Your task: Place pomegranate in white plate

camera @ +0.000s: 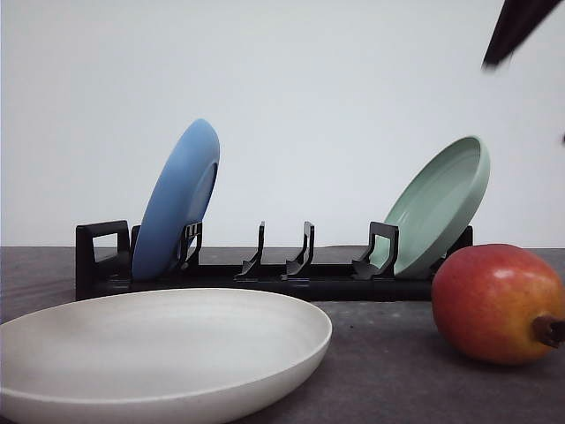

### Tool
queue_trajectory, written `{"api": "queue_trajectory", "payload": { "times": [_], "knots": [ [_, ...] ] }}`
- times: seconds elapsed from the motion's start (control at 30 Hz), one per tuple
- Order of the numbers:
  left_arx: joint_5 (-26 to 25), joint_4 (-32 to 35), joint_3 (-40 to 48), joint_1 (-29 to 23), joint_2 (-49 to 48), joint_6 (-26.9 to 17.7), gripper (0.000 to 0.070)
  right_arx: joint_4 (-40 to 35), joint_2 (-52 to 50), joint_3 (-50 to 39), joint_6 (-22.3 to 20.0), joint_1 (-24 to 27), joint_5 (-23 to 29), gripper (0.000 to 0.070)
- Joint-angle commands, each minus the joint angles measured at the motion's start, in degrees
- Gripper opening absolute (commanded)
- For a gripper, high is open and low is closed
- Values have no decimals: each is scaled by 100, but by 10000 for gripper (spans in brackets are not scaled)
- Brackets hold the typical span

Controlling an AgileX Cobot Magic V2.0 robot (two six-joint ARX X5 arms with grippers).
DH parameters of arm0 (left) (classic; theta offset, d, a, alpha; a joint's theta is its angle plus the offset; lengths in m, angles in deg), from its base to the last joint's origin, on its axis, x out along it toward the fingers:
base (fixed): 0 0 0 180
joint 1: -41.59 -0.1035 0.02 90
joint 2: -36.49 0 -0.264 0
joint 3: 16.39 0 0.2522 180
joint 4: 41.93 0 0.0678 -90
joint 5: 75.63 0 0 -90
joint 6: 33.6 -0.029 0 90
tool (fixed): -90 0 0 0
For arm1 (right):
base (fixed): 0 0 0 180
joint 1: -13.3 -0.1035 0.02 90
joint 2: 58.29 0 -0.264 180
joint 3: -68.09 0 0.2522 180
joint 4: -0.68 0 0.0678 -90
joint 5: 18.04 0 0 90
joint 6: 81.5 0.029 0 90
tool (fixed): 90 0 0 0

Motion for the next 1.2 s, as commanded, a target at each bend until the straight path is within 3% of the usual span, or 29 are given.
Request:
{"api": "queue_trajectory", "payload": {
  "times": [0.0,0.1,0.43,0.7,0.73,0.83,0.87,1.0,1.17],
  "knots": [
    [28,13,-31,110,-233,-29,554,-116,333,81,-105,-102,211,664],
    [28,-17,71,150,-748,-40,554,-223,880,81,-144,-256,467,686],
    [26,-118,1020,153,-2284,530,553,-752,2412,81,-319,-711,1332,697],
    [24,-140,1167,153,-2594,547,553,-878,2999,81,-323,-914,1389,693],
    [26,-126,1167,151,-2592,548,553,-879,3018,81,-327,-931,1389,674],
    [26,-105,1167,153,-2585,550,553,-869,3018,88,-335,-971,1391,503],
    [24,-109,1167,153,-2581,552,553,-855,3018,95,-331,-973,1391,477],
    [24,-81,1167,153,-2581,554,553,-718,3021,244,-316,-1013,1393,476],
    [24,-55,1167,153,-2581,552,553,-224,3146,955,-311,-1456,1389,476]
  ]
}}
